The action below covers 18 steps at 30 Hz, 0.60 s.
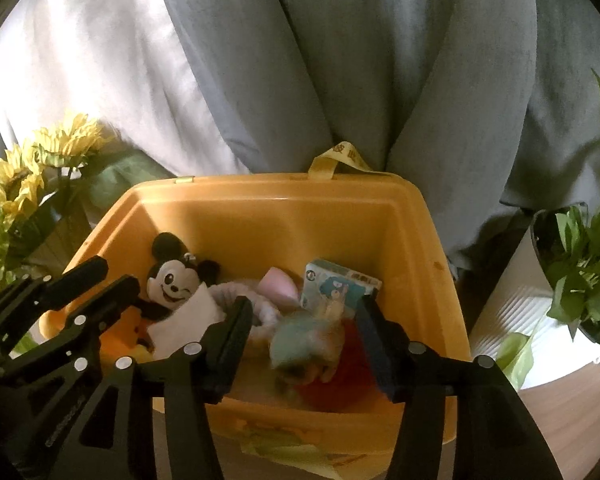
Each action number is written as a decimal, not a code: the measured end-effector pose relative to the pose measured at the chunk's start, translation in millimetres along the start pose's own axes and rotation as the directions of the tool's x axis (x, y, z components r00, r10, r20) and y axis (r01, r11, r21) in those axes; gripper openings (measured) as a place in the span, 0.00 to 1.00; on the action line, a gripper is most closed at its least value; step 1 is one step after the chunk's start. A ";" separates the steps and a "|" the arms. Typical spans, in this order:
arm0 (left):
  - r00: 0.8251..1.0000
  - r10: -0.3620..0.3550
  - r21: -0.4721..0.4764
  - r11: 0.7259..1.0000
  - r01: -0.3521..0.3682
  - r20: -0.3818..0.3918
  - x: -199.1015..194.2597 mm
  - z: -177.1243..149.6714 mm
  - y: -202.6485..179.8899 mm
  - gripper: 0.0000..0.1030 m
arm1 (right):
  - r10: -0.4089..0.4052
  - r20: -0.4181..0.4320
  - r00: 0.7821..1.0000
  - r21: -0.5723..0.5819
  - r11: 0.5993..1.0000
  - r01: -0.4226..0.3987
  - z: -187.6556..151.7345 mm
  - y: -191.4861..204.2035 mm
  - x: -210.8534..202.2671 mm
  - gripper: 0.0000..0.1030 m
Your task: Organize soft objects
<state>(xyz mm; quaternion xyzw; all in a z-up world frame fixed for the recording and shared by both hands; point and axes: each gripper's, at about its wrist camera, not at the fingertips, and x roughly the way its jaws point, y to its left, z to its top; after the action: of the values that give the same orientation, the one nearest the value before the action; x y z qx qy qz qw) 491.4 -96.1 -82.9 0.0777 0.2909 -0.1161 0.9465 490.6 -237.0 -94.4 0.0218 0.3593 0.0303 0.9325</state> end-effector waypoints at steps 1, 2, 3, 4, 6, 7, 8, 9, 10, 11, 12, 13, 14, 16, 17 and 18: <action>1.000 0.008 -0.004 1.000 -0.008 0.001 -2.5 -0.6 0.6 0.35 | -0.002 -0.001 1.000 -0.002 1.000 0.002 -0.3 0.3 -0.6 0.55; 1.000 0.013 -0.008 1.000 -0.013 0.004 -5.4 -0.9 1.3 0.36 | -0.004 -0.001 1.000 -0.001 1.000 0.004 -0.9 0.3 -1.9 0.57; 1.000 0.020 -0.014 1.000 -0.020 0.007 -9.0 -1.4 2.3 0.36 | -0.005 0.001 1.000 0.001 1.000 0.005 -1.3 0.3 -3.1 0.57; 1.000 0.026 -0.019 0.999 -0.026 0.008 -12.2 -1.6 3.6 0.37 | -0.006 0.004 1.000 0.002 1.000 0.006 -1.9 0.2 -5.3 0.57; 0.999 0.044 -0.030 0.999 -0.044 0.012 -21.6 -2.6 5.3 0.38 | -0.011 0.016 1.000 0.005 1.000 0.011 -4.0 0.5 -12.1 0.57; 0.999 0.050 -0.034 0.998 -0.049 0.016 -26.4 -3.4 5.8 0.39 | -0.014 0.022 1.000 0.006 1.000 0.014 -5.3 1.0 -16.2 0.57; 0.998 0.058 -0.037 0.998 -0.057 0.022 -33.1 -4.3 6.2 0.39 | -0.018 0.032 0.999 0.005 1.000 0.018 -7.2 2.1 -22.3 0.57; 0.997 0.068 -0.041 0.997 -0.067 0.027 -39.2 -4.9 6.4 0.40 | -0.020 0.039 0.999 0.003 1.000 0.020 -8.2 2.9 -26.8 0.57; 0.997 0.075 -0.042 0.996 -0.074 0.033 -45.0 -6.2 6.4 0.40 | -0.023 0.050 0.998 0.001 1.000 0.023 -10.1 4.1 -33.2 0.57; 0.996 0.083 -0.043 0.996 -0.082 0.038 -50.9 -7.2 6.2 0.41 | -0.026 0.062 0.998 -0.001 1.000 0.026 -12.4 5.4 -40.3 0.57; 0.995 0.096 -0.043 0.995 -0.094 0.041 -59.1 -8.5 5.3 0.42 | -0.027 0.072 0.997 -0.002 1.000 0.027 -14.2 6.3 -45.8 0.57; 0.994 0.103 -0.043 0.994 -0.102 0.044 -64.9 -9.9 4.7 0.43 | -0.029 0.084 0.996 -0.003 1.000 0.029 -16.9 7.7 -53.0 0.57; 0.993 0.111 -0.043 0.993 -0.109 0.048 -71.5 -11.4 4.3 0.44 | -0.030 0.093 0.995 -0.004 1.000 0.031 -19.1 9.1 -59.2 0.57; 0.990 0.122 -0.042 0.992 -0.119 0.066 -88.2 -15.8 3.5 0.45 | -0.027 0.109 0.994 -0.003 1.000 0.028 -24.6 11.9 -73.5 0.57; 0.988 0.134 -0.041 0.991 -0.131 0.072 -97.2 -18.2 3.3 0.46 | -0.027 0.118 0.993 -0.003 1.000 0.027 -27.1 14.0 -80.3 0.57; 0.987 0.141 -0.042 0.989 -0.139 0.076 -103.5 -19.9 3.5 0.47 | -0.030 0.127 0.991 -0.002 1.000 0.031 -30.4 16.2 -88.0 0.57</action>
<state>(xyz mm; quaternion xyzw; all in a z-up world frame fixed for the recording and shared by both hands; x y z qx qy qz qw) 398.5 -70.4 -40.1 0.0762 0.2495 -0.0470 0.9642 404.3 -226.6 -57.0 0.0165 0.2997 0.0153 0.9538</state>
